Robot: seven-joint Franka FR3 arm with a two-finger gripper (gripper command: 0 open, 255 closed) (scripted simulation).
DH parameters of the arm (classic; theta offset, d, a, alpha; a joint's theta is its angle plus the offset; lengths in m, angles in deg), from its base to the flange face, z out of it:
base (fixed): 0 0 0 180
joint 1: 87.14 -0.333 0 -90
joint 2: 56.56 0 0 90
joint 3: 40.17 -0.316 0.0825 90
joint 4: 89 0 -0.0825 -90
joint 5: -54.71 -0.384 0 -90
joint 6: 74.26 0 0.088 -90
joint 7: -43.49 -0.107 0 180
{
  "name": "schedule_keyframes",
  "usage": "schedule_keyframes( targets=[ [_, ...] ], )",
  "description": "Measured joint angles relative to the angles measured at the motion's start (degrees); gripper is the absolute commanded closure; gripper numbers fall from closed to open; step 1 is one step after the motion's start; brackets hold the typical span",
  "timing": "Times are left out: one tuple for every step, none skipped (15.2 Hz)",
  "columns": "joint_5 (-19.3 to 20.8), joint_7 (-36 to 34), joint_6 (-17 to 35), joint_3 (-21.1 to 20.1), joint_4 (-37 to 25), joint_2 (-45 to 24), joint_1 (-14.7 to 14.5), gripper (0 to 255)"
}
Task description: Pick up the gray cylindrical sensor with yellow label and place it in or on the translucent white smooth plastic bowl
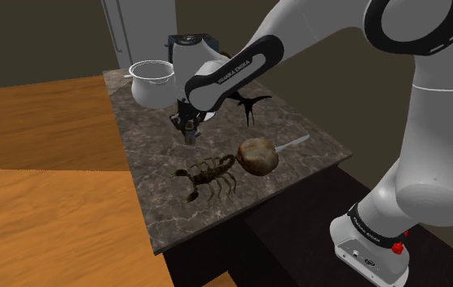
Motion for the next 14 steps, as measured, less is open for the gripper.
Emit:
schedule_keyframes(
  targets=[
    [-0.3, 0.3, -0.5, -0.1, -0.1, 0.5, 0.1, 255],
    [-0.5, 0.3, -1.1, -0.3, -0.2, 0.9, 0.1, 255],
    [-0.7, 0.5, -1.7, -0.4, -0.5, 1.2, 0.1, 255],
    [-1.0, 0.7, -2.4, -0.6, -0.6, 1.8, 0.2, 255],
    [-1.2, 0.9, -2.8, -0.7, -0.7, 2.2, 0.4, 255],
    [-1.4, 1.1, -3.3, -0.8, -0.7, 2.7, 0.5, 255],
    [-1.7, 1.4, -3.9, -0.9, -0.8, 3.2, 0.6, 255],
    [-1.9, 1.6, -4.5, -1.0, -1.1, 3.5, 0.7, 255],
    [-2.2, 1.9, -5.1, -1.1, -1.2, 4.1, 0.8, 255],
    [-2.4, 2.1, -5.8, -1.2, -1.6, 4.4, 0.8, 255],
    [-2.7, 2.3, -6.4, -1.3, -1.9, 4.8, 0.9, 255],
    [-2.8, 2.4, -6.9, -1.4, -1.9, 5.3, 0.9, 255],
    [-3.1, 2.5, -7.6, -1.6, -2.1, 5.7, 0.9, 255],
    [-3.3, 2.9, -8.1, -1.6, -2.4, 6.0, 1.1, 255]
  ],
)
